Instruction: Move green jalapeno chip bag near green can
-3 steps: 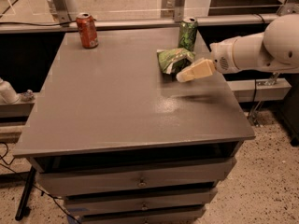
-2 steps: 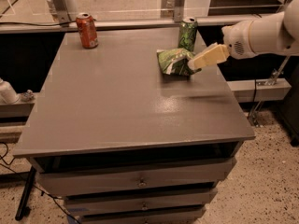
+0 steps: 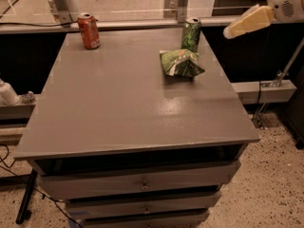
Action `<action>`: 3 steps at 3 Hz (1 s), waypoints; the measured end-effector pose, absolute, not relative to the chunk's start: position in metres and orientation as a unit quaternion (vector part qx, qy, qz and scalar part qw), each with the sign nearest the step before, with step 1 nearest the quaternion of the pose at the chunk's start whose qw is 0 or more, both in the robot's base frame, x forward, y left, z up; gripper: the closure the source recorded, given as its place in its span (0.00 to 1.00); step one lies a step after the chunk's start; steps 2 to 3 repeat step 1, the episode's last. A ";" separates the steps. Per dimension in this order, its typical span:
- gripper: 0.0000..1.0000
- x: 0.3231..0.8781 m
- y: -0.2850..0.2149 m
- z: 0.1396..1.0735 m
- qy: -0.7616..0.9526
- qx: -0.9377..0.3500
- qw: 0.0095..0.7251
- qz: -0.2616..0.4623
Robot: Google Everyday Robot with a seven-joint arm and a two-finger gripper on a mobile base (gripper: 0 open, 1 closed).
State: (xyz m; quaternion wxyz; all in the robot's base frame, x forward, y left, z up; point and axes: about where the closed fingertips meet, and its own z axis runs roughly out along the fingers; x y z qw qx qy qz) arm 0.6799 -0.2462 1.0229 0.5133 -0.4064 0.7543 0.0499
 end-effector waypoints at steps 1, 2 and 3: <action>0.00 0.681 -0.250 1.043 0.746 -0.405 0.527 0.041; 0.00 0.681 -0.250 1.043 0.746 -0.405 0.527 0.041; 0.00 0.681 -0.250 1.043 0.746 -0.405 0.527 0.041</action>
Offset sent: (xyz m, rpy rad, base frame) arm 0.0000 0.0000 0.0000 0.0000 0.0000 0.0000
